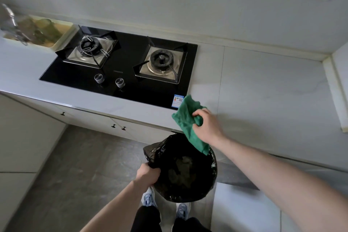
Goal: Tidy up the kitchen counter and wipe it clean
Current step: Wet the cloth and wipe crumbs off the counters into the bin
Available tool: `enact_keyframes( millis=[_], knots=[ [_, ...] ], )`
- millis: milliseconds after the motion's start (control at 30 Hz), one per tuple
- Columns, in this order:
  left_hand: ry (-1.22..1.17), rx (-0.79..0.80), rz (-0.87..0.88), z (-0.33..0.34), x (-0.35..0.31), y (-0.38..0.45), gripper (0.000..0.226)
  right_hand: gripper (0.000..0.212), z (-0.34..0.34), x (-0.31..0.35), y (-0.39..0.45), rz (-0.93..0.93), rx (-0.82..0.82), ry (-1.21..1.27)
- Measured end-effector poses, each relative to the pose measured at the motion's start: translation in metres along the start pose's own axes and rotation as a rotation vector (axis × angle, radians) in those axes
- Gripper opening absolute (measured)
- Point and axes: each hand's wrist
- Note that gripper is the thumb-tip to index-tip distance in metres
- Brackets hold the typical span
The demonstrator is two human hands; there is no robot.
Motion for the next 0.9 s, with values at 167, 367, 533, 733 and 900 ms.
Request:
enact_keyframes(
  millis=[167,367,533,733,900],
  knots=[
    [-0.012,0.004,-0.002,-0.002,0.004,0.004,0.036,0.035,0.003,0.005,0.047,0.107,-0.035,-0.119],
    [-0.016,-0.010,-0.017,-0.008,-0.004,-0.002,0.027,0.059,0.045,0.012,0.042,0.074,0.162,-0.337],
    [-0.009,-0.022,-0.002,-0.012,-0.008,-0.003,0.019,0.058,0.053,0.008,0.040,0.026,0.165,-0.406],
    [0.024,-0.016,-0.002,-0.016,-0.010,-0.005,0.022,0.056,0.051,-0.019,-0.022,-0.131,0.293,-0.348],
    [0.026,0.005,0.003,-0.017,-0.010,-0.008,0.025,0.048,0.041,-0.044,-0.068,-0.123,0.440,-0.341]
  ],
)
Point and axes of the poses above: each hand's wrist, its own y-axis towards the middle knuckle, its own z-axis out of the palm, x = y × z, and after that the axes turned 10 degrees about z, right-handed
